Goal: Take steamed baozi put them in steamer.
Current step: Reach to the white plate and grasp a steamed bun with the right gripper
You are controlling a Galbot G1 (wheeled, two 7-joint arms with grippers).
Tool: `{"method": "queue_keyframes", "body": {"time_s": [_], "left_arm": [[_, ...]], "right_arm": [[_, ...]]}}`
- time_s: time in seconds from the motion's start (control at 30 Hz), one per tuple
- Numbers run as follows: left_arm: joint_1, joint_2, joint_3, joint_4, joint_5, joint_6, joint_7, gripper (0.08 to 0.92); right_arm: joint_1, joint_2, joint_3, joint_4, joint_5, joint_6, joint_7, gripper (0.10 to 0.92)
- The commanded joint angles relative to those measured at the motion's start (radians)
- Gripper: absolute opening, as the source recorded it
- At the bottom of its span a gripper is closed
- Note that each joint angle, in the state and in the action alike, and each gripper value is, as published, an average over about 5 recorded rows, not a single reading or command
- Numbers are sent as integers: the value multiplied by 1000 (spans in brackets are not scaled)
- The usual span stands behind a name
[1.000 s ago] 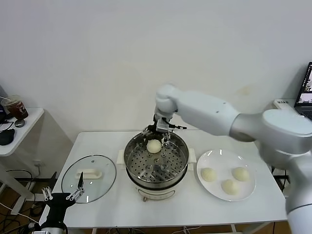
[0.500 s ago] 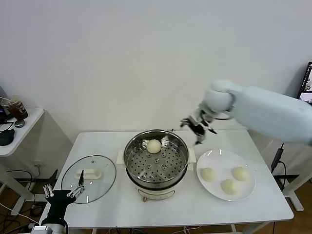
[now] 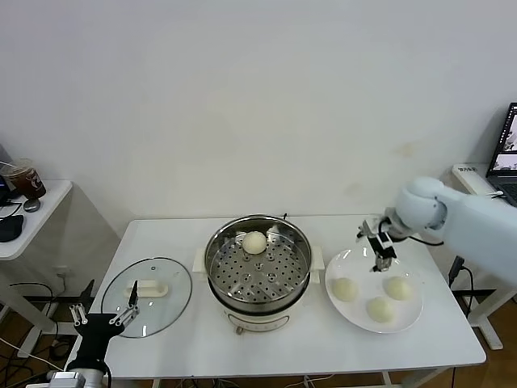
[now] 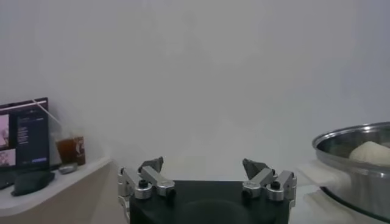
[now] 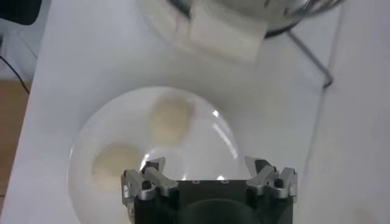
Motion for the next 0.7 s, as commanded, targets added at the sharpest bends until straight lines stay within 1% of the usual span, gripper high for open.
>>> {"method": "queue_keyframes", "body": {"time_s": [0.03,0.37,0.7], "left_arm": [[2,-1,-9,-1,1,6,1,823],[6,-7,-14,-1,4,4,2,823],[8,-10,-16,-1,6,2,3,823]], "right_arm": [[-213,33,121,-80,-71,-16,14,823],[-272,140,150,-150,-89,14,14,823],[-317,196,182,-205,-115,23,24,822]]}}
